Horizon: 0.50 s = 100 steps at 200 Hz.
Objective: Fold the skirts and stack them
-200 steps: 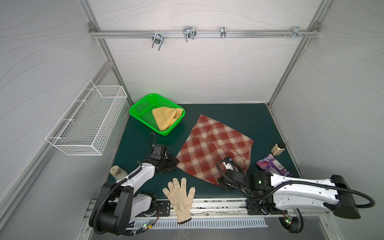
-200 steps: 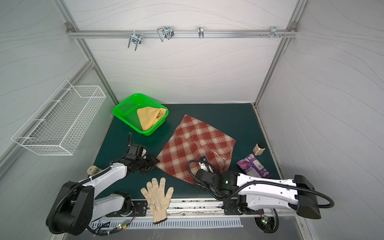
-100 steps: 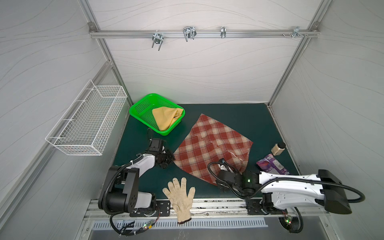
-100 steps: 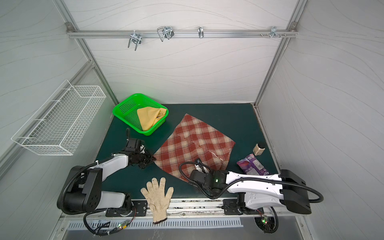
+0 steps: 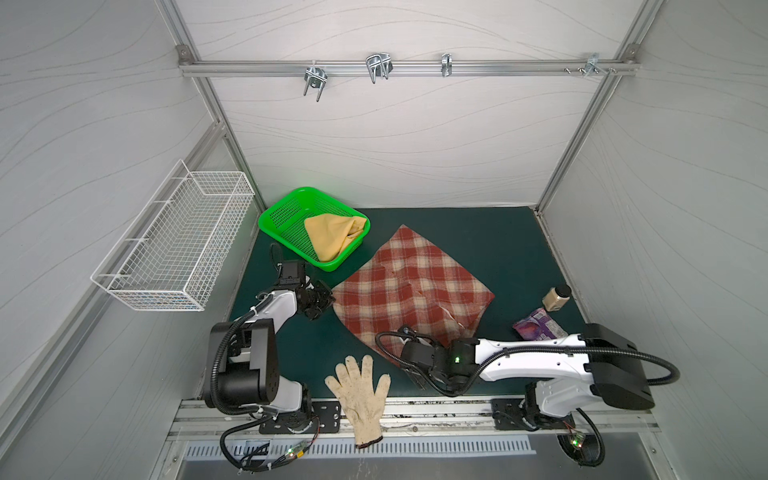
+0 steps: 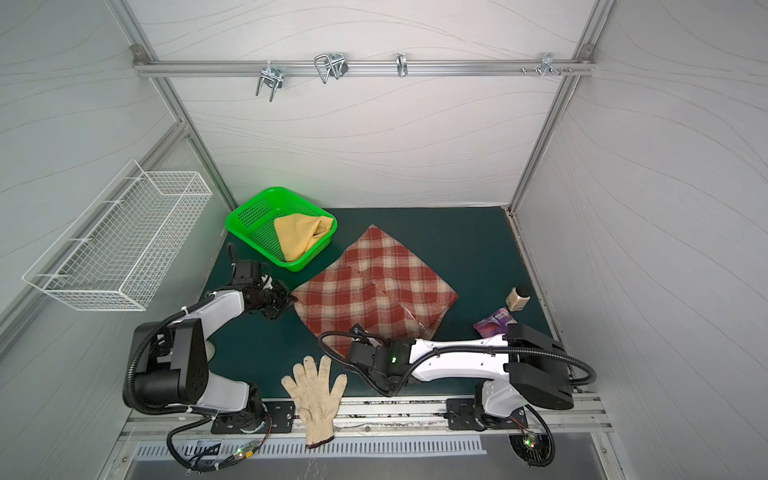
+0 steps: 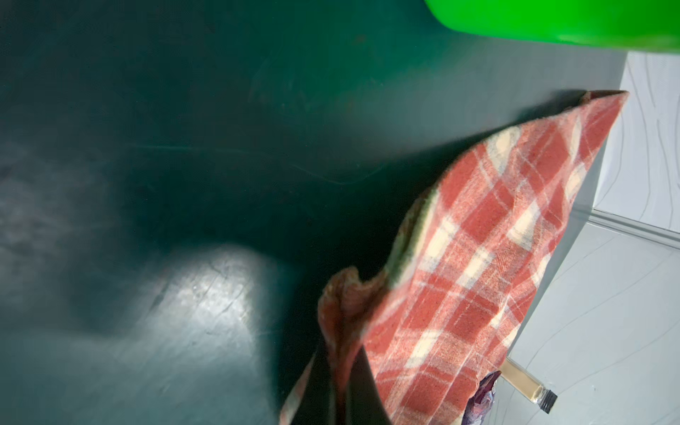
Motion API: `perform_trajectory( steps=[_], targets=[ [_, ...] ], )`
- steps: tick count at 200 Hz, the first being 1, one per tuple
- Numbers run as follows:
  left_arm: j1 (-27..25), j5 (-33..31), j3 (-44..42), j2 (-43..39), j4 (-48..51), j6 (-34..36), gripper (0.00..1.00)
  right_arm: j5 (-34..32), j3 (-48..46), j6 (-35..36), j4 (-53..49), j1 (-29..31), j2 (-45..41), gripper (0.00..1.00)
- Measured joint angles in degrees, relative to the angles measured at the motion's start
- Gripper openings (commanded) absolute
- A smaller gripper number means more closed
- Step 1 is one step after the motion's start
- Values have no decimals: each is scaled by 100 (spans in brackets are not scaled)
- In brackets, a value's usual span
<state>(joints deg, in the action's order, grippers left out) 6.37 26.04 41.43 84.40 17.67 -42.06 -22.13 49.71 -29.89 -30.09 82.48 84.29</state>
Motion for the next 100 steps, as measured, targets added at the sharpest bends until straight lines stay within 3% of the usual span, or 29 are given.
perform_trajectory(
  steps=[58,100],
  targets=[
    [59,11,334,203,90,-39,0,225,-92,94,101,46,232,70],
    [129,11,492,337,103,-39,0,369,-179,103,133,46,216,62]
  ],
)
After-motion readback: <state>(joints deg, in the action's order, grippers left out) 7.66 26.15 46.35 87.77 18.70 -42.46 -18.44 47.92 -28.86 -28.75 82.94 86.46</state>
